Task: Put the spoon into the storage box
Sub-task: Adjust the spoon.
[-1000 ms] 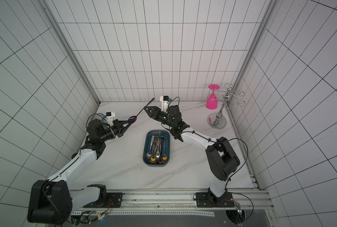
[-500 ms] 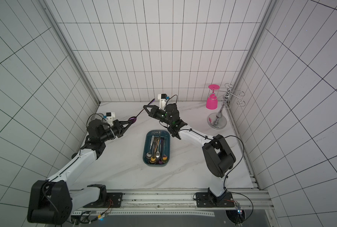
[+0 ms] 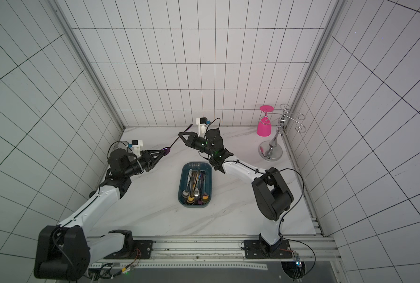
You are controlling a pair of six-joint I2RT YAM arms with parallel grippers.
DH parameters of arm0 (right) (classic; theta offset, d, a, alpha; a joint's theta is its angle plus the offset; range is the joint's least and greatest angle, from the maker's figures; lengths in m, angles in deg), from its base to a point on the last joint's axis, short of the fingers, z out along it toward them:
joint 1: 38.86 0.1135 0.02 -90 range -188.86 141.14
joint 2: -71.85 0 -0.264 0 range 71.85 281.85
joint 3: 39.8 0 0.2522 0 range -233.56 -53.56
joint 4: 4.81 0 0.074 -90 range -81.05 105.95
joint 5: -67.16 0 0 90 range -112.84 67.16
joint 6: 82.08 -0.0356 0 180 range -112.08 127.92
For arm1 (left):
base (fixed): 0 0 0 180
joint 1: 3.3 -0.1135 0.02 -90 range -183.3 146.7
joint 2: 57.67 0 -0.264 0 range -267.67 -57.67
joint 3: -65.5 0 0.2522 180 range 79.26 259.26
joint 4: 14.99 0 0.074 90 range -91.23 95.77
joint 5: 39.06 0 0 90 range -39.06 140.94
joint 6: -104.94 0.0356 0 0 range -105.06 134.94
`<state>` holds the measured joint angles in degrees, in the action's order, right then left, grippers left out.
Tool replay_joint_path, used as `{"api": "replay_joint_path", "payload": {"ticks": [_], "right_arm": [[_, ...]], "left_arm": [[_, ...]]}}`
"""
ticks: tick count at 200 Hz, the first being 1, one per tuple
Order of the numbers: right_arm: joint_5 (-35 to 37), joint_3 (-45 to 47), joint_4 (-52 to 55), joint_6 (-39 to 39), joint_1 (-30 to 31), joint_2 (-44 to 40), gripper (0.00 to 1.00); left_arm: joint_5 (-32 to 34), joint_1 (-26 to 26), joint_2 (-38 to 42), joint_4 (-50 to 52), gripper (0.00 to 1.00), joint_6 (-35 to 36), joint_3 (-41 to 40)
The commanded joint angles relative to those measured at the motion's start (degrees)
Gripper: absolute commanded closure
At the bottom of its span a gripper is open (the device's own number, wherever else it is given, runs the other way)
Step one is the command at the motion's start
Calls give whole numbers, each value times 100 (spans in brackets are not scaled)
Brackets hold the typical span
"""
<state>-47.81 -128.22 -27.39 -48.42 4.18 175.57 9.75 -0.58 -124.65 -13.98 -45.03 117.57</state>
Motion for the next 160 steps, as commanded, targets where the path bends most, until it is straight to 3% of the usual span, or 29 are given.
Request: {"api": "replay_joint_path", "payload": {"ticks": [1, 68, 101, 128, 160], "right_arm": [[-142, -168, -58, 38, -77, -161, 100], [-346, 241, 54, 73, -407, -484, 100], [-786, 506, 353, 168, -612, -748, 100], [-1277, 675, 1051, 578, -757, -1021, 100], [-1917, 608, 2192, 1389, -825, -1152, 100]], "left_arm": [[50, 1, 80, -11, 54, 138, 152], [-78, -98, 159, 543, 23, 825, 421], [-2, -222, 159, 1953, 10, 2264, 1028], [791, -297, 102, 3353, 3, 3745, 1679], [2049, -302, 89, 3941, 1, 4720, 1989]]}}
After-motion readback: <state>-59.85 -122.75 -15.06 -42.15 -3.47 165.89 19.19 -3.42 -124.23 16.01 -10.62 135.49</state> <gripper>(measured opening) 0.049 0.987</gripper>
